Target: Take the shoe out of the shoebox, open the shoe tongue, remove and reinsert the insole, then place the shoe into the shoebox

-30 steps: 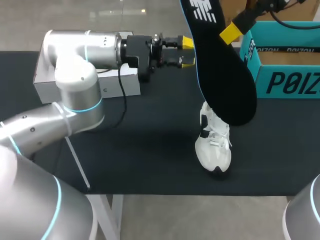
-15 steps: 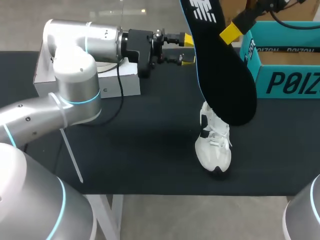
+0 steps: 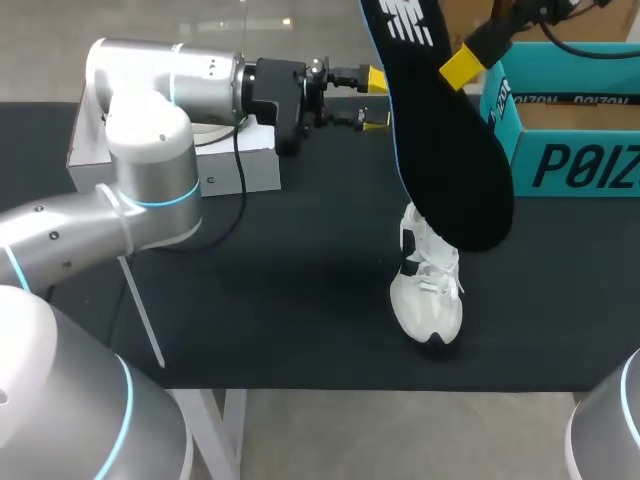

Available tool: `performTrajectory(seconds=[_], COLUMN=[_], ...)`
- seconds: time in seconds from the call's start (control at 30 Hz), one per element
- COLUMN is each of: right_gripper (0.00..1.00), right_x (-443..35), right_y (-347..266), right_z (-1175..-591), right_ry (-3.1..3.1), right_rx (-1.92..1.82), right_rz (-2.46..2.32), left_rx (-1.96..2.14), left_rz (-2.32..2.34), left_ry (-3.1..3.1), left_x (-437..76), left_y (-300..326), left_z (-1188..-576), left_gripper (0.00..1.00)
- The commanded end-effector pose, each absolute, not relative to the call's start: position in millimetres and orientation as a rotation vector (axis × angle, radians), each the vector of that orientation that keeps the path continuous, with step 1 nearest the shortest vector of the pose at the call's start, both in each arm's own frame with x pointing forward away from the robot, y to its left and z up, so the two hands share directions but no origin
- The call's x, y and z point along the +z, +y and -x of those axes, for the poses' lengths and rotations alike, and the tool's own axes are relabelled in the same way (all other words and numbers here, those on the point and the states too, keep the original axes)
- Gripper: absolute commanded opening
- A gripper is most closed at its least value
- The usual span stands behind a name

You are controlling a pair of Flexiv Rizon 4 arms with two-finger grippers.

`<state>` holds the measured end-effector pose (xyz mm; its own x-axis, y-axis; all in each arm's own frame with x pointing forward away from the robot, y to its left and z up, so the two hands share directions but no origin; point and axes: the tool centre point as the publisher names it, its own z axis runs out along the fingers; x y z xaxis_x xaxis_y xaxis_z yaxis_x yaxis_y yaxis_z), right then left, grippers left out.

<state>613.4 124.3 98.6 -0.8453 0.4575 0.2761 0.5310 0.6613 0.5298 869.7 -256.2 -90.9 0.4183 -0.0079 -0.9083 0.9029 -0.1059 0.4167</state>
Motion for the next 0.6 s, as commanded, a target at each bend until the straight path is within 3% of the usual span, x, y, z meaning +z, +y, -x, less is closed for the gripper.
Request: performTrajectory(seconds=[0.03, 0.3, 0.6], right_gripper=[0.0, 0.0, 0.0], right_x=[87, 39, -15], right_y=[90, 34, 17], right_z=[-634, -660, -700], right_ry=[-2.704, -2.582, -2.42], right_rx=[-0.929, -0.935, -0.951], right_rz=[0.83, 0.994, 1.127], left_rx=[-0.948, -0.948, -0.948], left_rz=[-1.471, -1.471, -1.471], left_ry=[0.841, 0.841, 0.841], left_x=[-91, -91, -91], left_y=[-258, -258, -258], left_z=[-870, -870, -870], left_gripper=[1.0, 1.0, 1.0])
